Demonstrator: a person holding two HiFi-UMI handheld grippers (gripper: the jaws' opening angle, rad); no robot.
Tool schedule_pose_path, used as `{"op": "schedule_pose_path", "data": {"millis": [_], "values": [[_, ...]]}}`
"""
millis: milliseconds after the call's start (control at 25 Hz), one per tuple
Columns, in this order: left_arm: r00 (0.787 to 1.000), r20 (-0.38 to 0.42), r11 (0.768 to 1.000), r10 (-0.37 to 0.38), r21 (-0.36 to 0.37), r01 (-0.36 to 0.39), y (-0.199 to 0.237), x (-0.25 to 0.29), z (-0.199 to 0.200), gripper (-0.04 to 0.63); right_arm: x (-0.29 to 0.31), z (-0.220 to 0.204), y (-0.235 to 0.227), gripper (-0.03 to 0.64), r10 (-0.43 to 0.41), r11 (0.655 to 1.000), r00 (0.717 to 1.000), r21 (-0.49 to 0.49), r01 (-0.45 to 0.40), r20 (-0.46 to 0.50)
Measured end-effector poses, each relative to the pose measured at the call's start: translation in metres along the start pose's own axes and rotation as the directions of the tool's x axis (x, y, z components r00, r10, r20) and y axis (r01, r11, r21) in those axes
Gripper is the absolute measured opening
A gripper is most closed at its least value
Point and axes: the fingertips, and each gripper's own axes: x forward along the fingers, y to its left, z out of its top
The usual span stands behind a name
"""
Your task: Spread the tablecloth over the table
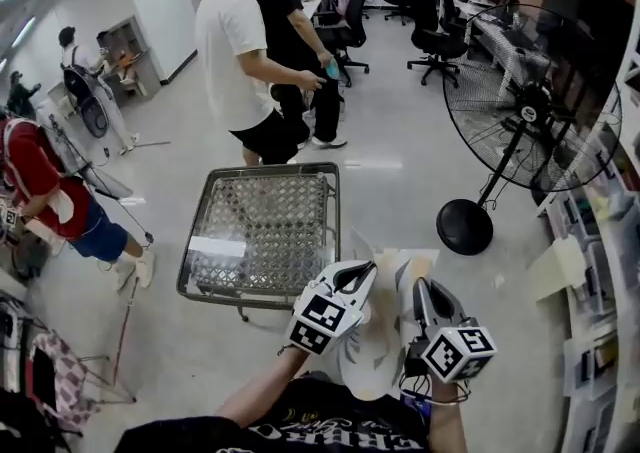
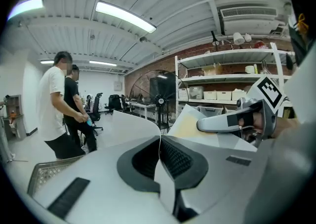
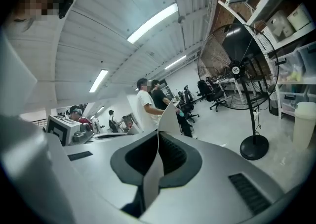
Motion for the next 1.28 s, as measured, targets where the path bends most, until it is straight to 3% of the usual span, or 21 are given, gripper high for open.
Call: {"op": "schedule_pose_path", "data": {"millis": [480, 680, 960, 1280], "values": [[0.999, 0.011, 0.999, 0.039, -0.010, -0.038, 0.027, 0.048, 0.032, 0.020, 0.029, 0.031, -0.049, 0.017, 0.015, 1.000, 1.000, 0.015, -0.015, 0.017], [0.997, 0.053, 0.998, 0.062, 0.015, -0.063, 0.062, 0.060, 0.048, 0.020, 0.054, 0.057, -0.038, 0.017, 0.019, 1.000, 0.999, -0.023, -0.018, 0.049], [0.990, 0.128, 0.996, 0.056, 0.062, -0.064, 0.138, 0.066, 0.073, 0.020, 0.117, 0.073, -0.027, 0.017, -0.040, 0.994, 0.996, -0.095, 0.047, 0.080], [0.985, 0.171, 0.997, 0.009, 0.073, -0.022, 0.273, 0.056, 0.086, 0.020, 0.224, 0.100, 0.017, 0.017, -0.147, 0.973, 0.980, -0.158, 0.167, 0.130]]}}
